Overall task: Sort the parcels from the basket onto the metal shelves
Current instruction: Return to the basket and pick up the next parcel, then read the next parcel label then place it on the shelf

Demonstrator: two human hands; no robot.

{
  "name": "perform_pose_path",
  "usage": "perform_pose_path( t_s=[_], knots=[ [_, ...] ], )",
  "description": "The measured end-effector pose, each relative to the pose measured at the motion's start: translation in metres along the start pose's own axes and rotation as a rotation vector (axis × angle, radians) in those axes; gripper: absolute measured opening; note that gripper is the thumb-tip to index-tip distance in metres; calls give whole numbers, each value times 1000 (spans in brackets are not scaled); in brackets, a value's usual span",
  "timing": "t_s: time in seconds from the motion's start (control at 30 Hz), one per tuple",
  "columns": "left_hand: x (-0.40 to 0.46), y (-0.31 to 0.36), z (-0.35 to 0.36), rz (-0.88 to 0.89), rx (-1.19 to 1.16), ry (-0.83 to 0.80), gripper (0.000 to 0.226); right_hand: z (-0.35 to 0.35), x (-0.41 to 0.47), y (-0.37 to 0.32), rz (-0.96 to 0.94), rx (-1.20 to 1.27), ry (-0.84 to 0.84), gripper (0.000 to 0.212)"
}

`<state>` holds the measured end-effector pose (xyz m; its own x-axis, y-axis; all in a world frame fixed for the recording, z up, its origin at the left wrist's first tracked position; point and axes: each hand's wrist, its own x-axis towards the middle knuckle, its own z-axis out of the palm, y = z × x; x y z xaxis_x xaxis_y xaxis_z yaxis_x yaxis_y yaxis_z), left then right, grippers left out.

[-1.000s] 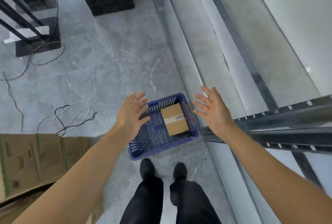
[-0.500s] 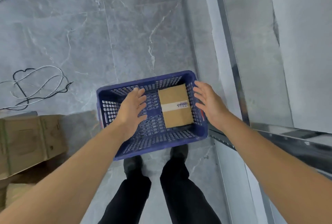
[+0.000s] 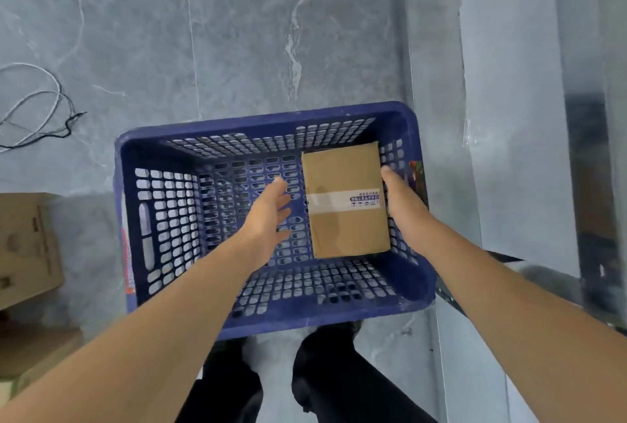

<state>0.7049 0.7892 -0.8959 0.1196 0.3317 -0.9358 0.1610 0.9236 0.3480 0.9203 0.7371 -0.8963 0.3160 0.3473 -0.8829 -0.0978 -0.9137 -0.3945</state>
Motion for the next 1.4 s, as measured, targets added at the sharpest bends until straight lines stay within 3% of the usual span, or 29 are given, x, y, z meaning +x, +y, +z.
perform_pose_path(
  t_s=[0.17,0.37,0.53,0.6,0.77,0.9,1.03,1.17,1.4],
  knots=[
    [42,-12,13,-30,-19,-22,63,14,35,11,-56,-160,32,75],
    [72,-27,31,-103,22,-63,57,23,62,24,23,-188,66,79],
    [55,-30,24,-88,36,-11,48,20,46,23,48,-67,30,63],
    [36,-28,11,-80,-1,1,42,21,26,21,1,-36,5,75],
    [-49,3,-20,4,-56,9,38,23,-55,0,-87,53,-44,81],
    [-127,33,-46,85,-43,-4,35,23,-138,-45,-113,84,-83,40],
    [-214,74,-67,184,2,-11,36,16,-233,-91,-143,141,-60,42],
    [-310,112,-91,274,101,-26,66,4,-343,-132,-188,189,-78,33],
    [-471,152,-123,520,199,-31,64,-7,-520,-173,-335,217,-90,38]
  ],
)
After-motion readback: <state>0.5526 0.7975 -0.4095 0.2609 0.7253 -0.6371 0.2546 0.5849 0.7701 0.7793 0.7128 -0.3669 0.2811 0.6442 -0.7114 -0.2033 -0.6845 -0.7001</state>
